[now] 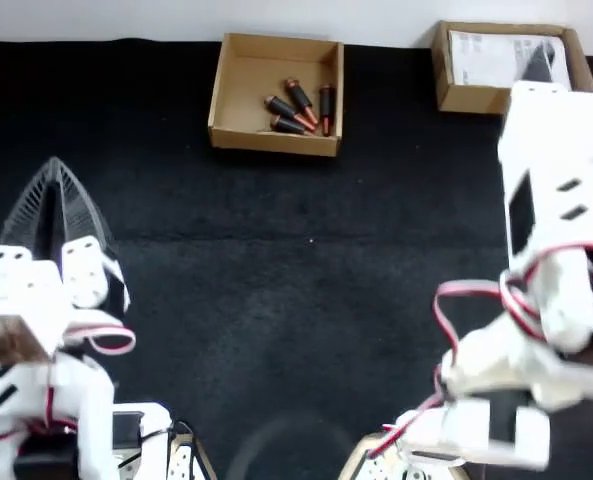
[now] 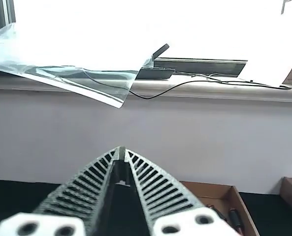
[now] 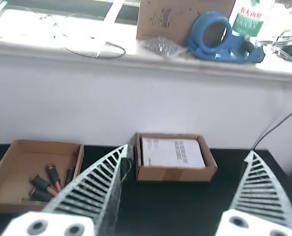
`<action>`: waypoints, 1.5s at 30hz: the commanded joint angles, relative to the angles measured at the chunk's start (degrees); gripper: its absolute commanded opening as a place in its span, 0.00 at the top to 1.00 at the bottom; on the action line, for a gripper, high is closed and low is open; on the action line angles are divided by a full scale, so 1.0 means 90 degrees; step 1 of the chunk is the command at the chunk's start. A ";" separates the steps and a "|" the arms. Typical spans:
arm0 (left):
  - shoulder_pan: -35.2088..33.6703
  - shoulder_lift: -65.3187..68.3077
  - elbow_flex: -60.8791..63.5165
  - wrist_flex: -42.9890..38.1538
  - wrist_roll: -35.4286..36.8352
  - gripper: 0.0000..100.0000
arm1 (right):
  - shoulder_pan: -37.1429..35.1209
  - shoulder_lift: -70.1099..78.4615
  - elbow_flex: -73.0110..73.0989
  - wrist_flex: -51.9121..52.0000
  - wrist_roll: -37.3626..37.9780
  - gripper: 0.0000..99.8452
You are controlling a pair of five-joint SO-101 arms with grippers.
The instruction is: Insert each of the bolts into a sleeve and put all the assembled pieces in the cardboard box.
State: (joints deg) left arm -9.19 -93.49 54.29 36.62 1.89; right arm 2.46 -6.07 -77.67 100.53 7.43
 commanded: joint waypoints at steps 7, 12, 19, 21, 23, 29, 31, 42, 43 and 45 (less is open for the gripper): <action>-0.0181 -0.1138 0.0825 0.0020 -0.0449 0.99 | -0.0366 -0.4283 0.6520 0.0044 -0.0176 0.68; -0.0200 -0.1138 0.1245 0.0020 -0.0449 0.99 | -0.1001 -0.5719 0.9792 0.0024 -0.0166 0.68; -0.0200 -0.1138 0.2212 0.0020 -0.0449 0.99 | -0.1197 -0.6950 1.3348 -0.1744 -0.0166 0.68; -0.0200 -0.1138 0.2574 0.0010 -0.0449 0.99 | -0.1197 -0.7302 1.4120 -0.2466 -0.0156 0.68; -0.0200 -0.1138 0.2916 0.0010 -0.0449 0.99 | -0.1197 -0.7604 1.4901 -0.3121 -0.0156 0.68; -0.0210 -0.1138 0.3902 0.0000 -0.0449 0.99 | -0.1236 -0.8357 1.6874 -0.4205 -0.0147 0.68; -0.0200 -0.1138 0.4264 -0.0010 -0.0449 0.99 | -0.1236 -0.8571 1.7304 -0.4244 -0.0147 0.68; -0.0190 -0.1118 0.4752 0.0879 -0.0449 0.99 | -0.1451 -0.8864 1.7792 -0.3170 -0.0147 0.69; -0.0200 -0.1118 0.4752 0.1074 -0.0449 0.99 | -0.1460 -0.8864 1.7792 -0.3170 -0.0147 0.70; -0.0220 -0.1128 0.4752 0.1543 -0.0449 0.99 | -0.1470 -0.8864 1.7792 -0.3170 -0.0147 0.77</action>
State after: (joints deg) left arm -10.51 -102.20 96.13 46.20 -1.80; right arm -10.20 -85.19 82.42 71.69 6.20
